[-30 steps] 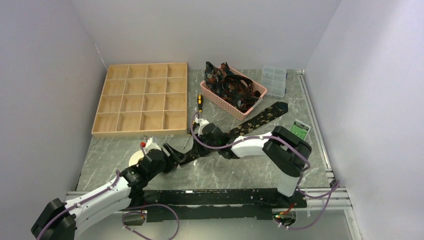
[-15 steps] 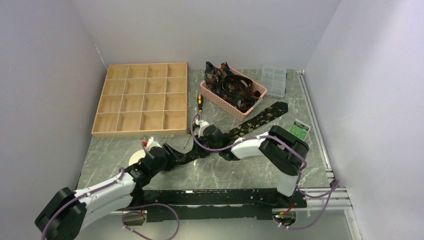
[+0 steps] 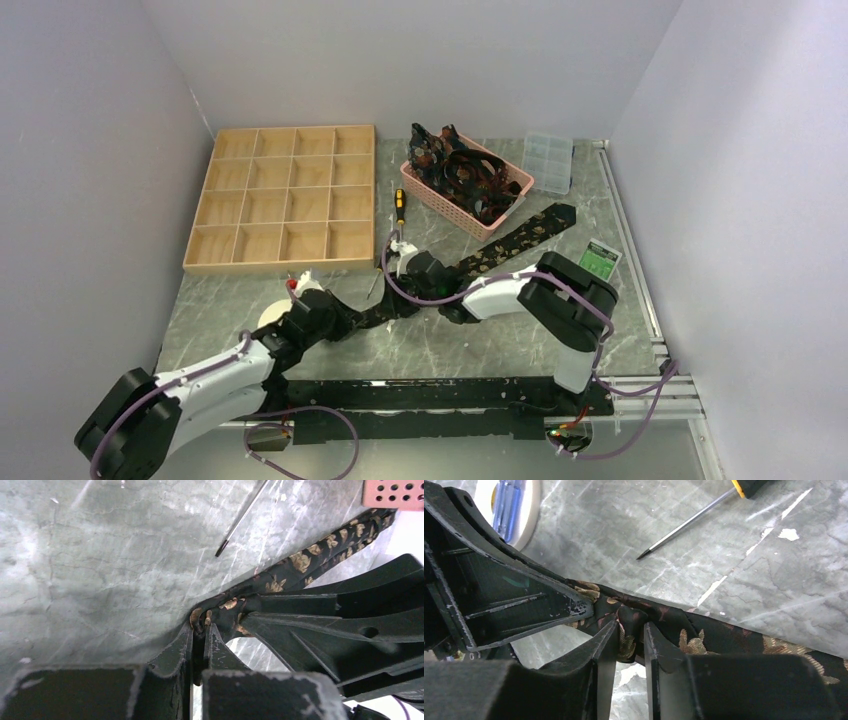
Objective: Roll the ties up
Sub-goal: Roll the tie at the center of the board.
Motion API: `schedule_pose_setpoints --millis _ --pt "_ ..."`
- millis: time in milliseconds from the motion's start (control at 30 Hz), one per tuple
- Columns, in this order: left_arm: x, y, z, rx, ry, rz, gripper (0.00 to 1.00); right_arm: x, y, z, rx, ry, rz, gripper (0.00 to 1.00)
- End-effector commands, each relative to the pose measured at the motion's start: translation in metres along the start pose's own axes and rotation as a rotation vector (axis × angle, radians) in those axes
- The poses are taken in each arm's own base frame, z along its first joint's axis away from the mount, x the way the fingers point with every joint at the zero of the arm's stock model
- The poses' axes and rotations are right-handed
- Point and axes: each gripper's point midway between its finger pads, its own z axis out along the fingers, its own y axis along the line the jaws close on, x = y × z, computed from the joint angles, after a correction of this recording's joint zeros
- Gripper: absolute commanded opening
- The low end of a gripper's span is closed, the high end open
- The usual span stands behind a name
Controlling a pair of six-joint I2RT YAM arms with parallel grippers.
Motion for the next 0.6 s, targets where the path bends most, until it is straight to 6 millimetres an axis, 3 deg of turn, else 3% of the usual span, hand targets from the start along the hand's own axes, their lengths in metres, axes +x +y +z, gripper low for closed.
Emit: schedule_pose_setpoints --millis 0,100,233,400,567 --pt "0.006 0.032 -0.011 -0.149 0.042 0.088 0.03 -0.008 0.000 -0.008 0.020 -0.034 0.004 0.39" --pt "-0.003 0.034 -0.020 -0.202 0.021 0.124 0.03 -0.022 0.003 -0.019 0.044 -0.076 0.016 0.54" --pt "-0.017 0.039 -0.035 -0.336 0.007 0.179 0.03 -0.041 -0.001 -0.040 0.118 -0.146 0.018 0.59" --pt "-0.030 0.041 -0.043 -0.476 0.010 0.239 0.03 -0.062 -0.044 -0.064 0.316 -0.266 0.031 0.53" --pt "-0.042 0.039 -0.044 -0.575 0.008 0.310 0.03 -0.080 -0.092 -0.062 0.460 -0.317 0.081 0.45"
